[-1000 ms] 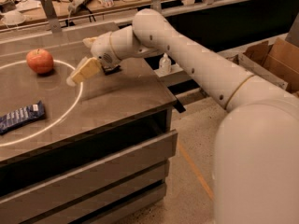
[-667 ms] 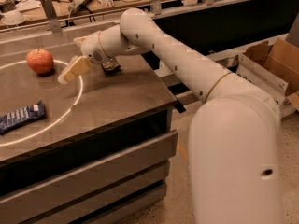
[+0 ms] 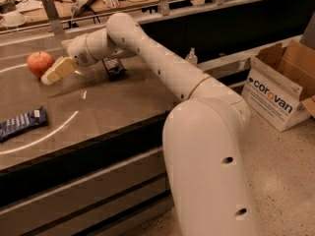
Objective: Pick apple
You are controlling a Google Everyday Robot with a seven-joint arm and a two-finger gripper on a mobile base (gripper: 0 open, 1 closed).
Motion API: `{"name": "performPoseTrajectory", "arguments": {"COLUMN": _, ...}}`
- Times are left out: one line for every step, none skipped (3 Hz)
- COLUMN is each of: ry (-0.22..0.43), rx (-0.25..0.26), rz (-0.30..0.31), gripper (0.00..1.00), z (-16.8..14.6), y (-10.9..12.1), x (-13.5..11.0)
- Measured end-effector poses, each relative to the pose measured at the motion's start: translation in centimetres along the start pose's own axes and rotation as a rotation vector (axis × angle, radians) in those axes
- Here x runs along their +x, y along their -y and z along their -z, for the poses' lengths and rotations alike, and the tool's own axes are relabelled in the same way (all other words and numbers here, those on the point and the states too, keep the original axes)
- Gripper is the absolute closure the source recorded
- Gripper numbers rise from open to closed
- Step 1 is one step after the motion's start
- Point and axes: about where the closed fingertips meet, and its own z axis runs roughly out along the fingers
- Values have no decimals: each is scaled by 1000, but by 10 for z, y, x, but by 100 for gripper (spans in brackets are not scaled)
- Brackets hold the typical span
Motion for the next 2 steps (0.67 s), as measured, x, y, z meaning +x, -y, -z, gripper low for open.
{"name": "performPoseTrajectory", "arguments": {"ry": 5, "rx": -15, "rz": -29, "gripper": 0, "z": -28, "y": -2, "x": -3}}
{"name": "performPoseTrajectory", "arguments": {"ry": 26, "rx": -29, "rz": -32, "gripper": 16, "z": -44, "y": -2, "x": -8}}
